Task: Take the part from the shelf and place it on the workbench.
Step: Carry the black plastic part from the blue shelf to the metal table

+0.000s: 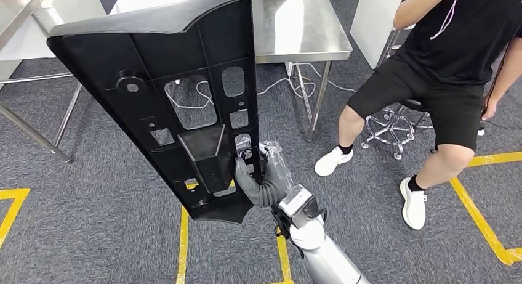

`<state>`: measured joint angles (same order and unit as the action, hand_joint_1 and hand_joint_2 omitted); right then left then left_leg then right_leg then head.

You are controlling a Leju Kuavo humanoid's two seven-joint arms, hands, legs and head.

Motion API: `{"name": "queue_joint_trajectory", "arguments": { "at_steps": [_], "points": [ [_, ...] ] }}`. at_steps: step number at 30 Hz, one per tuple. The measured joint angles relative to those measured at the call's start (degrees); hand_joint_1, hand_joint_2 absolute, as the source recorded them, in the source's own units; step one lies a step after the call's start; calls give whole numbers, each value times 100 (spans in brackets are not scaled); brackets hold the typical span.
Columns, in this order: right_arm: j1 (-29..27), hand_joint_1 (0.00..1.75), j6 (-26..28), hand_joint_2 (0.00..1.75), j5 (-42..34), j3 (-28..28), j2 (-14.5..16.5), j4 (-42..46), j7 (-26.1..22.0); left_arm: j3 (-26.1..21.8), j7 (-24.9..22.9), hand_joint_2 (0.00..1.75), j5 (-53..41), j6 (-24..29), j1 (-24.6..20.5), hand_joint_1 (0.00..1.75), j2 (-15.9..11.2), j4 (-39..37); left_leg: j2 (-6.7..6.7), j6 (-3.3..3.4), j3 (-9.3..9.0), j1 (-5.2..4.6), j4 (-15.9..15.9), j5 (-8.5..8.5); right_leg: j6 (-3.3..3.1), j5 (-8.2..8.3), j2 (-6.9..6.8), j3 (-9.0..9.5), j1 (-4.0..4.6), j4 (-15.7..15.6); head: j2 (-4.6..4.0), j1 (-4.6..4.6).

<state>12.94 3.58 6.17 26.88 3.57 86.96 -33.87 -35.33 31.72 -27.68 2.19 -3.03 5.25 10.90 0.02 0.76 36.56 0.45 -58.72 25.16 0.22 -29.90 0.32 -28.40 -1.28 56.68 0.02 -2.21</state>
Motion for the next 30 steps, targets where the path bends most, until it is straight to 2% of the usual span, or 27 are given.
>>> {"name": "queue_joint_trajectory", "arguments": {
  "at_steps": [2, 3, 4, 5, 6, 8, 9, 10, 11, 12, 13, 14, 15, 16, 17, 19, 21, 23, 24, 25, 26, 28, 29, 30],
  "points": [
    [-3, 173, 1, 175, 2, -1, 9, -3, -1, -4, -6, 175, 4, 6, 3, 0, -1, -1, -13, 89, -65, -40, 89, 91, 107, 3, 4, 70, 36, 36, 0, 0],
    [-5, 173, 2, 175, 2, -3, 11, -2, 0, -6, -6, 175, 6, 7, 7, 0, 2, 0, -26, 145, -147, -39, 138, 51, 150, -9, -1, 104, 51, 71, 0, -8],
    [-2, 173, 4, 175, 2, -4, 13, 1, -2, -8, -6, 175, 7, 7, 9, 0, 4, 0, -32, 197, -241, -37, 187, 21, 173, -38, -3, 124, 65, 170, 0, -18],
    [8, 173, 4, 175, 2, -7, 13, 4, -3, -10, -6, 175, 7, 7, 5, 0, 9, 0, -30, 243, -334, -36, 210, 4, 174, -105, -4, 62, 67, 321, 0, -24],
    [18, 173, 5, 175, 2, -8, 12, 5, -4, -16, -6, 175, 9, 7, -3, 0, 10, 1, -32, 280, -396, -34, 231, 5, 159, -220, -5, -105, 66, 618, 0, -30],
    [19, 173, 4, 175, 2, -9, 5, 3, -3, -34, -5, 175, 11, 9, -16, 0, 11, 1, -42, 319, -445, -50, 233, 60, 132, -482, -5, -627, 63, 1378, 0, -34],
    [10, 173, 4, 175, 2, -10, 1, 0, -3, -44, -5, 175, 12, 10, -15, 0, 13, 1, -51, 327, -472, -61, 233, 96, 136, -584, -5, -869, 64, 1648, 0, -36],
    [1, 173, 4, 175, 3, -10, -4, -3, -2, -51, -5, 175, 12, 11, -8, 0, 16, 1, -61, 329, -512, -75, 232, 136, 155, -601, -6, -1004, 67, 1707, 0, -38],
    [-4, 173, 4, 175, 4, -11, -8, -5, -1, -57, -4, 175, 10, 13, -3, 0, 22, 0, -73, 329, -570, -93, 232, 181, 193, -491, -6, -1023, 72, 1536, 0, -39],
    [-5, 173, 4, 175, 5, -14, -9, -5, -1, -62, -4, 175, 9, 13, 1, 0, 30, -1, -84, 327, -639, -111, 233, 232, 233, -257, -7, -944, 84, 1167, 0, -39],
    [-5, 173, 4, 175, 6, -17, -11, -7, -1, -67, -3, 175, 7, 13, 2, 0, 41, -2, -94, 321, -692, -127, 235, 282, 241, 37, -8, -832, 103, 746, 0, -40],
    [-5, 173, 4, 175, 6, -21, -14, -9, -2, -72, -3, 175, 4, 13, 1, 0, 51, -2, -108, 307, -751, -145, 233, 337, 203, 244, -11, -734, 120, 392, 0, -39],
    [-4, 173, 4, 175, 6, -25, -17, -13, -1, -75, -3, 175, 3, 13, -6, 0, 60, -3, -115, 282, -788, -157, 235, 390, 141, 373, -12, -660, 143, 170, 0, -40],
    [-2, 173, 4, 175, 6, -28, -20, -17, -1, -79, -3, 175, 1, 13, -10, 0, 67, -3, -121, 252, -817, -165, 220, 413, 62, 423, -12, -624, 156, 78, 0, -44],
    [1, 173, 4, 175, 6, -29, -21, -20, 1, -81, -3, 175, -1, 13, -10, 0, 69, -3, -123, 221, -850, -171, 196, 421, -12, 409, -9, -589, 146, 48, 0, -48],
    [8, 173, 4, 175, 6, -34, -16, -23, 1, -85, -2, 175, -4, 13, -9, 0, 60, -2, -104, 164, -849, -155, 81, 448, -104, 454, 1, -457, 76, -27, 0, -50],
    [19, 173, 4, 175, 6, -38, -8, -25, -1, -87, 1, 175, -9, 13, -17, 0, 52, -1, -74, 91, -678, -109, -265, 615, -156, 432, 1, -333, 17, -62, 0, -35],
    [25, 173, 4, 175, 6, -39, -1, -30, -1, -87, 2, 175, -12, 13, -21, 0, 53, -1, -52, 5, -273, -37, -874, 882, -166, 374, -2, -284, 17, -59, 0, -28],
    [18, 173, 4, 175, 6, -39, 1, -37, 0, -88, 2, 175, -12, 13, -16, 0, 48, -1, -45, -35, -63, 5, -1118, 959, -155, 339, 0, -258, 12, -58, 0, -30],
    [9, 173, 4, 175, 6, -39, 0, -44, 1, -89, 2, 175, -12, 13, -8, 0, 43, -1, -38, -73, 82, 46, -1208, 932, -133, 298, 4, -219, 1, -56, 0, -30],
    [0, 173, 3, 175, 6, -40, -1, -52, 1, -91, 2, 175, -12, 13, -2, 0, 36, -1, -29, -109, 123, 86, -1097, 777, -104, 251, 8, -165, -17, -55, 0, -30],
    [-9, 173, 2, 175, 6, -40, -1, -57, 0, -93, 3, 175, -13, 13, 1, 0, 27, -2, -22, -200, -46, 154, -457, 275, -23, 146, 12, -45, -60, -56, 0, -31],
    [-5, 173, 2, 175, 6, -41, 0, -60, -1, -93, 5, 175, -15, 10, 0, 0, 33, -7, -22, -236, -132, 160, -180, 154, 19, 102, 12, 14, -70, -60, -1, -19],
    [2, 173, 2, 175, 6, -40, 3, -61, -2, -94, 9, 175, -18, 9, -4, 0, 38, -9, -14, -227, -192, 155, -10, 104, 65, 67, 12, 43, -65, -70, -1, -3]
  ]
}}
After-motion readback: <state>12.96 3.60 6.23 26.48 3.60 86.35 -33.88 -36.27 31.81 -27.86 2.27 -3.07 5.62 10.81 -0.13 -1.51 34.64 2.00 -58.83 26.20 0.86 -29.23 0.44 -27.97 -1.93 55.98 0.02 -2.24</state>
